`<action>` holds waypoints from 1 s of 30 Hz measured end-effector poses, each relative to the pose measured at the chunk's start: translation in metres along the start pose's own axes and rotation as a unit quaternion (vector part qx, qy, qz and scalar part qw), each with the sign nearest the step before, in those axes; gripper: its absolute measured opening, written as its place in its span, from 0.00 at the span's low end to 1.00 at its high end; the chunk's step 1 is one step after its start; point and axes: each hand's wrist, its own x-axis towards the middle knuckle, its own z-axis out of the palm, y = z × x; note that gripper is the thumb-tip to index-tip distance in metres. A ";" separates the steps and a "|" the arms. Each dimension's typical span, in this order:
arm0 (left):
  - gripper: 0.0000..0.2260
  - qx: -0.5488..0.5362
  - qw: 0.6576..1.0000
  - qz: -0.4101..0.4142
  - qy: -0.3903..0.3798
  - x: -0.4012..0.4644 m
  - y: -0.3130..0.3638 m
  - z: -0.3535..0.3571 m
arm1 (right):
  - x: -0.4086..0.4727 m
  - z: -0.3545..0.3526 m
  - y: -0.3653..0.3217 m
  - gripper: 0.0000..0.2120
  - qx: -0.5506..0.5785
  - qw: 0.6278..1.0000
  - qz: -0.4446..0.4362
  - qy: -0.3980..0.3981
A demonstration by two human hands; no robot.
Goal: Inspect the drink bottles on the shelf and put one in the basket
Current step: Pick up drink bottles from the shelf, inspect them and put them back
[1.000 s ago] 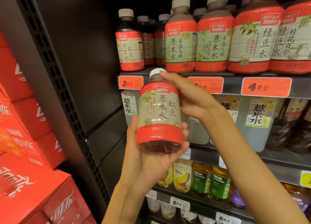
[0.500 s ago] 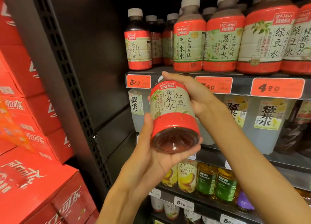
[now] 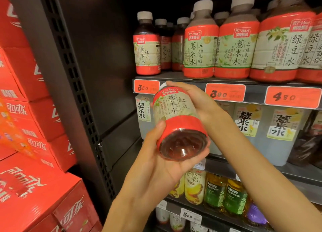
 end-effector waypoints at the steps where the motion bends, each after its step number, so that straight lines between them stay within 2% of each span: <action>1: 0.44 0.004 1.000 0.021 0.008 0.002 -0.003 -0.001 | 0.001 0.001 -0.001 0.07 0.014 1.000 -0.007 -0.001; 5: 0.40 0.079 0.995 0.051 0.015 0.007 -0.005 -0.011 | -0.005 0.002 -0.012 0.17 0.011 0.995 -0.095 -0.006; 8: 0.34 0.207 0.974 0.083 0.040 0.009 0.003 -0.020 | -0.008 -0.003 -0.017 0.15 -0.043 0.979 -0.197 0.003; 11: 0.30 0.419 0.899 0.116 0.062 0.014 0.009 -0.023 | -0.016 0.001 -0.020 0.13 -0.097 0.959 -0.265 -0.025; 13: 0.32 0.495 0.854 0.140 0.076 0.017 0.009 -0.024 | -0.021 0.005 -0.018 0.13 -0.147 0.943 -0.295 -0.037; 17: 0.30 0.507 0.826 0.227 0.095 0.025 0.002 -0.035 | -0.036 0.010 -0.019 0.18 -0.306 0.900 -0.310 -0.031; 21: 0.30 0.529 0.794 0.283 0.104 0.032 0.008 -0.041 | -0.051 0.002 -0.014 0.37 -0.397 0.870 -0.288 -0.047; 23: 0.32 0.543 0.782 0.288 0.104 0.036 0.011 -0.042 | -0.053 0.001 -0.010 0.42 -0.421 0.857 -0.293 -0.041; 30: 0.31 0.560 0.772 0.283 0.105 0.046 0.013 -0.048 | -0.050 0.004 -0.012 0.42 -0.426 0.845 -0.322 -0.018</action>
